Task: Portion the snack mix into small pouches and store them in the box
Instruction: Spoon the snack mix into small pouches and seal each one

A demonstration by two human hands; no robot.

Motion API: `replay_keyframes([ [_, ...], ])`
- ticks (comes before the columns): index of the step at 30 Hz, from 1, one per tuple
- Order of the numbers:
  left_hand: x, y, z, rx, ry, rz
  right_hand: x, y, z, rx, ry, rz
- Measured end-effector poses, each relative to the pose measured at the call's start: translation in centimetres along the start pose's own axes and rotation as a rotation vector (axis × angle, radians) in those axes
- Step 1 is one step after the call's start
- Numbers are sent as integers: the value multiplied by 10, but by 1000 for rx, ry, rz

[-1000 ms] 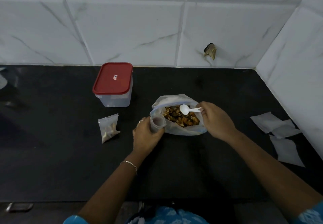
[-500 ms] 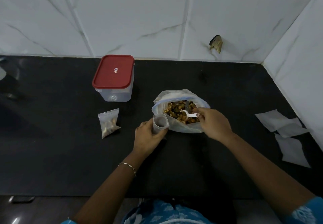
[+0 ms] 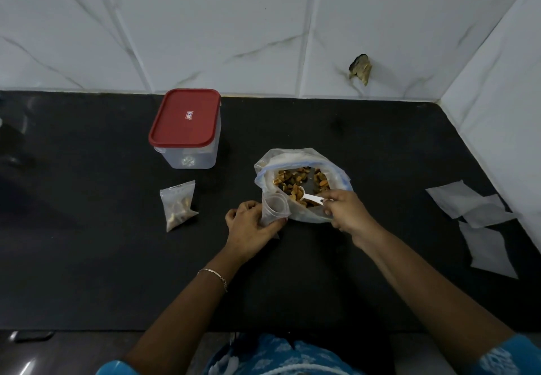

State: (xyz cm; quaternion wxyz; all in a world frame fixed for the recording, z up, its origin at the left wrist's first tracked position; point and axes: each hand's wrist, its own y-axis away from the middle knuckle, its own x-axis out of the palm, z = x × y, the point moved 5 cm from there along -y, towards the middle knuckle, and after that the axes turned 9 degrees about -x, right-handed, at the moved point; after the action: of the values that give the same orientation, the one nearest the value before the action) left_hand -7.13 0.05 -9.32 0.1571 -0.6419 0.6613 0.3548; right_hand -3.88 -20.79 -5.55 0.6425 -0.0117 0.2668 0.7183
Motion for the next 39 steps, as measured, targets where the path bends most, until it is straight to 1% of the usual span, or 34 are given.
replay_keyframes([
  [4, 0, 0, -3, 8, -7, 24, 2, 4, -5, 174, -229, 21],
  [7, 0, 5, -7, 39, 52, -33, 2, 3, -9, 214, -300, 13],
  [11, 0, 13, -10, 69, 127, -178, 1, 3, -8, 198, -301, 17],
  [14, 0, 17, -12, 78, 152, -228, -5, 4, -6, 189, -309, 13],
  [23, -2, 12, -25, 115, 138, -281, -25, 15, 13, 104, -309, 27],
  [28, -2, 7, -34, 120, 103, -283, -33, 24, 29, 55, -313, 83],
  [31, -1, 6, -36, 111, 100, -264, -30, 32, 38, 17, -263, 122],
  [33, 0, 5, -35, 106, 102, -259, -26, 36, 43, -13, -181, 139],
  [36, 0, 6, -33, 108, 102, -266, -20, 39, 51, -103, 19, 114],
  [39, 1, 6, -32, 117, 98, -271, -12, 40, 62, -298, 329, 79],
])
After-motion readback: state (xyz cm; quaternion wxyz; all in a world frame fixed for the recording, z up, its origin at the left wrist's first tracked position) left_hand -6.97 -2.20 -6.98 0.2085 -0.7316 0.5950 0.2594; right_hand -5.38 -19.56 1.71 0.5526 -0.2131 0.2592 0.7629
